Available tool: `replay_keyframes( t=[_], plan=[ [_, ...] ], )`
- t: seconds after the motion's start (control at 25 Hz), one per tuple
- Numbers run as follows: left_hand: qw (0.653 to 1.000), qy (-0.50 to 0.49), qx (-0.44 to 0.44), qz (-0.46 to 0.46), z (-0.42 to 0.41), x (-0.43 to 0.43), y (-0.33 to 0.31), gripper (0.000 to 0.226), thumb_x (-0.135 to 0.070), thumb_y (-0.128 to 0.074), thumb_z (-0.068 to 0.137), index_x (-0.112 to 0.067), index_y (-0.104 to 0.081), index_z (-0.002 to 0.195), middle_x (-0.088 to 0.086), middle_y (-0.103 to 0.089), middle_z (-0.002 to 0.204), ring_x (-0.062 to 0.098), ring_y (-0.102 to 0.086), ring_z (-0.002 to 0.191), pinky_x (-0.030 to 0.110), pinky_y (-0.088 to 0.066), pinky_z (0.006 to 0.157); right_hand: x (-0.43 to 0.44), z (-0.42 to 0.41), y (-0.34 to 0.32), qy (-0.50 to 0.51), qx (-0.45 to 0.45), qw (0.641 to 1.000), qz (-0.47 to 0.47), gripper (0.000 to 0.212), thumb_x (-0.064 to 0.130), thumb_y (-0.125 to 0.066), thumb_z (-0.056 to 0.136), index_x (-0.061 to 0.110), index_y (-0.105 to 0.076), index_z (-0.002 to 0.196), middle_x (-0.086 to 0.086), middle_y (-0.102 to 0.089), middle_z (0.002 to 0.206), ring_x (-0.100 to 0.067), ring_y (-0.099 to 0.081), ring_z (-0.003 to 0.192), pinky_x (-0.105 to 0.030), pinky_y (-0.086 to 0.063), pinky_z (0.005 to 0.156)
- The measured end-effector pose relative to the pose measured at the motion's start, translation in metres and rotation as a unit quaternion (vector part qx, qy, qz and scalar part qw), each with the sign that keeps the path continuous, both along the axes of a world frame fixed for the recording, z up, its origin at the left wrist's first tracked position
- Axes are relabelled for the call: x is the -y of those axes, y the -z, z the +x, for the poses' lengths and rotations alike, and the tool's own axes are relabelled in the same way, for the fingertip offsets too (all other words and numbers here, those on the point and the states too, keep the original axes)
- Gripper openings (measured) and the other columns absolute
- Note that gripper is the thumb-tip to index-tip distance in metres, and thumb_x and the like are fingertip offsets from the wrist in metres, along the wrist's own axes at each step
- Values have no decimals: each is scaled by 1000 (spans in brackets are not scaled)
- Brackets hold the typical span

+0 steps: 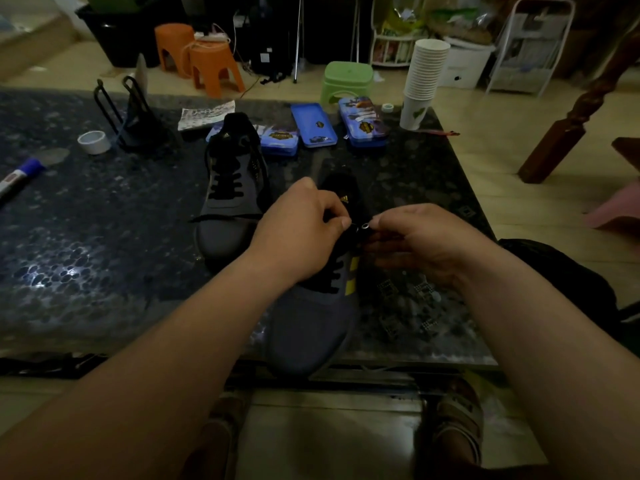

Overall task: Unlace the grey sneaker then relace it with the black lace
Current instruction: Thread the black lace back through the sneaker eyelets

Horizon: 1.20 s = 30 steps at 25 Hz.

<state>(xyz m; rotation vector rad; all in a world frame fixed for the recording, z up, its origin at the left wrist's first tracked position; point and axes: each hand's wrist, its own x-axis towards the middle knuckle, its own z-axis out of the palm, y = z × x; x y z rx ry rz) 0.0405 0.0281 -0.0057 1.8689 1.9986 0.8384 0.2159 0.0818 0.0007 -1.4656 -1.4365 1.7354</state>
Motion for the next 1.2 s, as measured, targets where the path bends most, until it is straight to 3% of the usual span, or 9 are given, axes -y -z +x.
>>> replay_keyframes(
  t=[0.32, 0.52, 0.72, 0.84, 0.92, 1.0, 1.08, 1.16, 1.2],
  plan=[
    [997, 26, -76, 0, -2, -4, 1, 7, -35, -67, 98, -32, -73, 94, -10, -39, 88, 15, -49, 82, 38, -48, 74, -1, 3, 1, -18, -12, 1000, 15, 16, 8, -57, 101, 12, -69, 91, -10, -73, 89, -19, -72, 81, -30, -59, 67],
    [996, 26, -83, 5, 4, -5, 5, 8, -35, -66, 99, -31, -72, 96, -11, -39, 88, 16, -49, 85, 37, -46, 73, -1, 2, 3, -15, -11, 1000, 17, 13, 12, -59, 101, 12, -71, 96, -13, -73, 99, -22, -73, 90, -34, -60, 75],
    [998, 14, -65, 11, 2, -10, 8, 12, -31, -62, 101, -31, -74, 102, -11, -38, 86, 15, -47, 84, 34, -42, 74, 3, 5, 11, -23, 30, 996, 79, 14, 18, -64, 101, 12, -76, 98, -11, -78, 104, -29, -74, 104, -47, -59, 94],
    [997, 18, -78, 15, 4, -10, 9, 16, -31, -60, 102, -29, -75, 106, -11, -37, 85, 17, -48, 88, 35, -43, 76, 6, -2, 20, -29, 98, 975, 195, 13, 20, -74, 93, 16, -74, 81, -17, -76, 93, -29, -71, 85, -58, -58, 89],
    [997, 24, -79, 12, 3, -11, 9, 18, -30, -58, 103, -27, -75, 109, -8, -41, 89, 16, -49, 89, 34, -42, 77, 8, -7, 19, -29, 107, 972, 207, 15, 20, -73, 94, 15, -73, 80, -18, -75, 91, -23, -64, 76, -54, -57, 82],
    [997, 38, -63, 10, 1, -7, 9, 20, -30, -57, 104, -25, -74, 114, -5, -45, 94, 15, -52, 89, 31, -41, 79, 9, -5, 15, -28, 118, 973, 196, 18, 19, -70, 96, 12, -72, 80, -21, -74, 89, -28, -65, 74, -54, -57, 78],
    [998, 44, -11, 40, -4, 0, 5, 20, -29, -58, 104, -24, -69, 119, -7, -46, 99, 8, -52, 85, 22, -41, 79, 9, 2, 11, 31, 52, 987, 146, 18, 12, -63, 97, 6, -69, 81, -25, -74, 93, -41, -72, 89, -54, -57, 82],
    [993, 12, 39, 111, -12, 11, 0, 19, -23, -61, 101, -22, -64, 120, -6, -46, 107, 3, -53, 83, 11, -39, 79, 9, 11, 2, 116, -140, 982, 43, 17, 7, -51, 100, 9, -61, 87, -17, -76, 97, -36, -74, 100, -45, -57, 88],
    [989, -26, 45, 139, -17, 17, -2, 14, -22, -62, 100, -20, -62, 113, -4, -48, 107, 2, -52, 81, 11, -40, 77, 8, 15, -3, 149, -248, 957, -9, 17, 8, -45, 102, 11, -57, 90, -11, -76, 96, -30, -76, 99, -42, -59, 88]
  ],
)
